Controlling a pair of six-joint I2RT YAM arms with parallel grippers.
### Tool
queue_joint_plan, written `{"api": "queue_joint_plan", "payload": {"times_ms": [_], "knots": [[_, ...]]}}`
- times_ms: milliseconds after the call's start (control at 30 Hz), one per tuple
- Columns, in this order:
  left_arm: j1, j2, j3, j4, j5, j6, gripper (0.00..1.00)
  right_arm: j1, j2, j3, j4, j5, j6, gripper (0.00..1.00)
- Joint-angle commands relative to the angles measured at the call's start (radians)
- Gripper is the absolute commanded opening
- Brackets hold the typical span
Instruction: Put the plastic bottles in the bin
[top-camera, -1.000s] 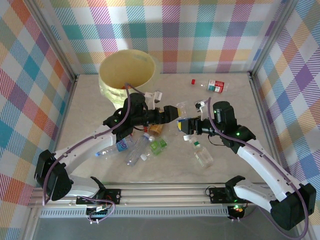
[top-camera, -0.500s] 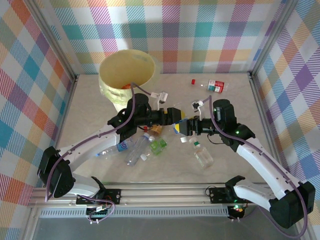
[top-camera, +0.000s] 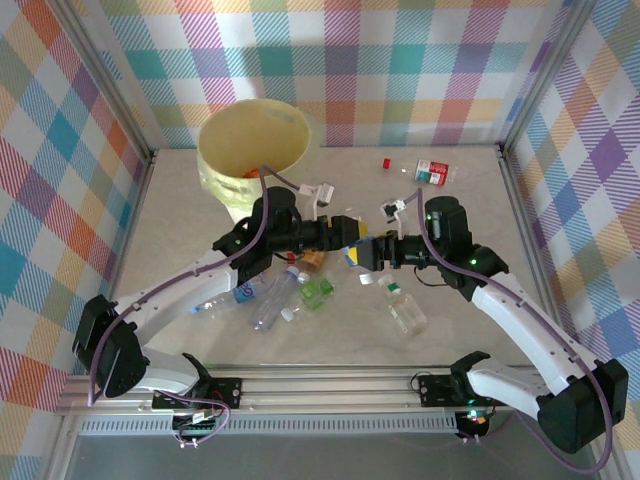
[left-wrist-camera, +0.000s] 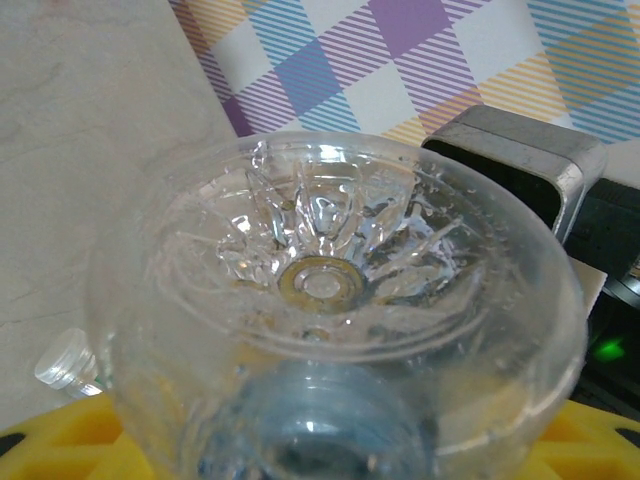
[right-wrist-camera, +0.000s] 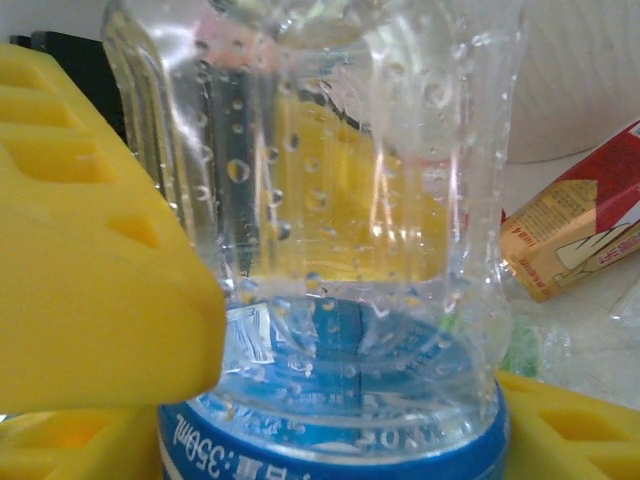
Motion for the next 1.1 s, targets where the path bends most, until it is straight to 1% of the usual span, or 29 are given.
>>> {"api": "queue_joint_plan", "payload": {"times_ms": [0, 200, 300, 367, 533, 700, 867, 933, 1067], "knots": [[-0.011, -0.060, 0.022, 0.037, 0.002, 0.039, 0.50, 0.010, 0.001, 0.017, 0.018, -0.043, 0.010, 0.73], [-0.010, -0.094, 0.097, -0.141, -0.086, 0.111, 0.50, 0.010, -0.070, -0.017, 0.040, -0.041, 0.029, 0.91], [-0.002, -0.099, 0.149, -0.239, -0.117, 0.152, 0.50, 0.010, -0.118, -0.019, 0.024, -0.042, 0.029, 0.97], [0.008, -0.099, 0.198, -0.313, -0.143, 0.188, 0.49, 0.010, -0.152, -0.017, 0.012, -0.044, 0.024, 0.99], [0.038, -0.057, 0.377, -0.547, -0.220, 0.306, 0.49, 0.010, -0.248, -0.007, -0.015, 0.002, -0.013, 1.00], [0.083, 0.020, 0.571, -0.715, -0.275, 0.365, 0.49, 0.010, -0.306, 0.055, -0.065, 0.084, -0.069, 1.00], [0.148, 0.102, 0.770, -0.833, -0.332, 0.434, 0.50, 0.011, -0.350, 0.135, -0.101, 0.180, -0.106, 1.00], [0.178, 0.136, 0.848, -0.870, -0.356, 0.461, 0.50, 0.012, -0.356, 0.162, -0.103, 0.200, -0.110, 1.00], [0.265, 0.211, 0.984, -0.907, -0.346, 0.486, 0.49, 0.013, -0.357, 0.186, -0.081, 0.244, -0.090, 1.00]]}}
